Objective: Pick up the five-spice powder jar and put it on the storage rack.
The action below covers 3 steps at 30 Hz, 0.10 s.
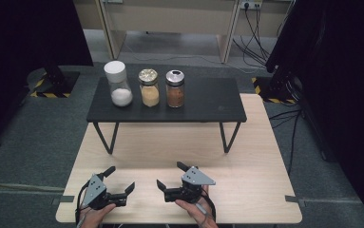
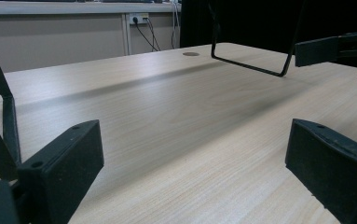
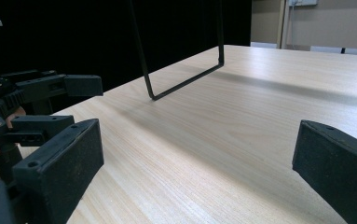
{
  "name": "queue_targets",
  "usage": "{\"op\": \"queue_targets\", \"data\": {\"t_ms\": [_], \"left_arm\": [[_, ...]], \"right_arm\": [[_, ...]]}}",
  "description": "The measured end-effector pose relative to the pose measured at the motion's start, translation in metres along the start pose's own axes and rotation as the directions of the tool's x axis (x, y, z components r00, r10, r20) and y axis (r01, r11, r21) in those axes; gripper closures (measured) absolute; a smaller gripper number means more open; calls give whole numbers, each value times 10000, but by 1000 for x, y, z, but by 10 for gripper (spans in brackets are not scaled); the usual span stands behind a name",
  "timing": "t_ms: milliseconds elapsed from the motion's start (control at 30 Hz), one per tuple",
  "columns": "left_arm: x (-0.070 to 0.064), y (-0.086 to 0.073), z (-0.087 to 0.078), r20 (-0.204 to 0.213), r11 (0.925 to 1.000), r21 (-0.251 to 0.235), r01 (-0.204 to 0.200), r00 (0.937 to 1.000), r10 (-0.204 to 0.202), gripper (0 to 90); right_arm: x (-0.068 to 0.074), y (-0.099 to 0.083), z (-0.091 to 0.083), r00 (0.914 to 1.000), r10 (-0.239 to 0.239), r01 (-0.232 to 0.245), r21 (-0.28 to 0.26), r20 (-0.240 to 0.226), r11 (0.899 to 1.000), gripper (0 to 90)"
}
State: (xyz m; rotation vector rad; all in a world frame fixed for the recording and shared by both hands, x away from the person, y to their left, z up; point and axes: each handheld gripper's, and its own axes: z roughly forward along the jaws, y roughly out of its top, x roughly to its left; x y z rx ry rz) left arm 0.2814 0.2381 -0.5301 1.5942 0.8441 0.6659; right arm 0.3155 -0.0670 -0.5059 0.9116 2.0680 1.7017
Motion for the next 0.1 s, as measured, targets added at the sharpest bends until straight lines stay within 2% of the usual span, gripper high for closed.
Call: {"op": "queue_targets", "data": {"t_ms": [100], "left_arm": [[0,0,0,-9,10000,21,-3,10000,3,38]], "right_arm": [[0,0,0,10000,-6,6,-13,-5,10000,20]]}}
